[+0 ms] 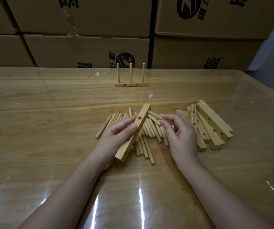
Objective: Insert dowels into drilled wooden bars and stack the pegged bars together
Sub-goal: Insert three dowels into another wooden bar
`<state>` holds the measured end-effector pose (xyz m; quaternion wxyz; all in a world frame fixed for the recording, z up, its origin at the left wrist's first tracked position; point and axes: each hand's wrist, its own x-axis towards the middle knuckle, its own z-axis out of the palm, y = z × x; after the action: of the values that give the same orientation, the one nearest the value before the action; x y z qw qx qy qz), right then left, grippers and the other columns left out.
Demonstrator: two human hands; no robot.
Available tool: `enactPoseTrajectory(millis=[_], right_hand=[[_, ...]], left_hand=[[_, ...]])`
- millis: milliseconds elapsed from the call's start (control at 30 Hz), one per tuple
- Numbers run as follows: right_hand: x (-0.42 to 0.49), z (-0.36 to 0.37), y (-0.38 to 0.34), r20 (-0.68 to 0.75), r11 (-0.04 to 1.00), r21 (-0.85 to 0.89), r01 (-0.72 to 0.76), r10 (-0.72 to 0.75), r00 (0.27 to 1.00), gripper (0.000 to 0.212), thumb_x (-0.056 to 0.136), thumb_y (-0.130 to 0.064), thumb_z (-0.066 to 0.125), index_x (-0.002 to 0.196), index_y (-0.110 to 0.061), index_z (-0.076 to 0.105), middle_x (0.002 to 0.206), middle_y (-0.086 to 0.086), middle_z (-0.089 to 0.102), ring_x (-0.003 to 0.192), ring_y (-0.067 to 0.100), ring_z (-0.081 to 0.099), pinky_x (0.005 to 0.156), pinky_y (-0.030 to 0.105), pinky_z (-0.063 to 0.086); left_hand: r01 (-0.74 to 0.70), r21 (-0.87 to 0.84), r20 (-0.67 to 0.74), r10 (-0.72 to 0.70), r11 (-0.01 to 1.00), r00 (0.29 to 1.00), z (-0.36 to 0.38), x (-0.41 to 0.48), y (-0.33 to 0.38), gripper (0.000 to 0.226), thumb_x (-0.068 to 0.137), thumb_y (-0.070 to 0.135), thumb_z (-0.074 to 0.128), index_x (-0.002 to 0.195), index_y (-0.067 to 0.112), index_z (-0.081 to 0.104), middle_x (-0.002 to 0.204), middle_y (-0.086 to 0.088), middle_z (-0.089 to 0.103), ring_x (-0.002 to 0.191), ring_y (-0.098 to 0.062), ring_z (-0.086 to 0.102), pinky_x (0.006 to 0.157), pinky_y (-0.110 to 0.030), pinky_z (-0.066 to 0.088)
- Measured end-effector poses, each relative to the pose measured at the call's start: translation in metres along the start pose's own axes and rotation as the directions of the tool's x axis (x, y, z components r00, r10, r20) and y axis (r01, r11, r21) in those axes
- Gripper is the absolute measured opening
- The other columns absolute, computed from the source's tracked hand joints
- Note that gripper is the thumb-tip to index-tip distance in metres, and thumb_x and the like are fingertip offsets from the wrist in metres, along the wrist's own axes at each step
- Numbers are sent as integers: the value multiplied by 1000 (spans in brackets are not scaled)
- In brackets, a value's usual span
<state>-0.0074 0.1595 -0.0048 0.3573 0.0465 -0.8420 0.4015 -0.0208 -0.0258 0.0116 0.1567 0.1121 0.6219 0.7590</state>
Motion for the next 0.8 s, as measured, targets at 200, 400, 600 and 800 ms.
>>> enactPoseTrajectory(millis=[200, 400, 600, 800], right_hand=[[0, -2, -4, -56, 997, -81, 11, -16, 998, 15, 84, -15, 66, 99, -19, 69, 87, -11, 60, 81, 12, 51, 81, 36, 39], [-1, -2, -6, -66, 992, -120, 32, -40, 997, 14, 84, -14, 66, 97, -16, 70, 86, -5, 64, 80, 15, 51, 77, 33, 37], [-1, 0, -6, -44, 994, -103, 27, -32, 999, 15, 85, -13, 65, 99, -15, 70, 88, -4, 65, 85, 14, 53, 75, 42, 45], [-2, -2, -7, -38, 995, -103, 9, -13, 999, 15, 86, -15, 64, 99, -14, 70, 88, -3, 66, 85, 15, 55, 78, 37, 43]], left_hand=[[-16, 12, -8, 16, 1000, 1000, -2, 1, -3, 32, 73, 33, 68, 103, 42, 72, 88, 2, 74, 71, -8, 68, 55, -18, 51], [-39, 90, 9, 39, 995, 999, 0, 0, -3, 35, 71, 35, 68, 104, 45, 71, 96, 7, 74, 76, -6, 68, 62, -16, 51], [-52, 155, -6, 53, 987, 999, 1, 2, -4, 34, 73, 34, 67, 105, 44, 70, 98, 8, 73, 79, -7, 67, 66, -17, 52], [-68, 200, 11, 67, 978, 998, -1, 1, -5, 37, 70, 41, 68, 106, 49, 68, 109, -11, 67, 86, -15, 65, 80, -25, 56]])
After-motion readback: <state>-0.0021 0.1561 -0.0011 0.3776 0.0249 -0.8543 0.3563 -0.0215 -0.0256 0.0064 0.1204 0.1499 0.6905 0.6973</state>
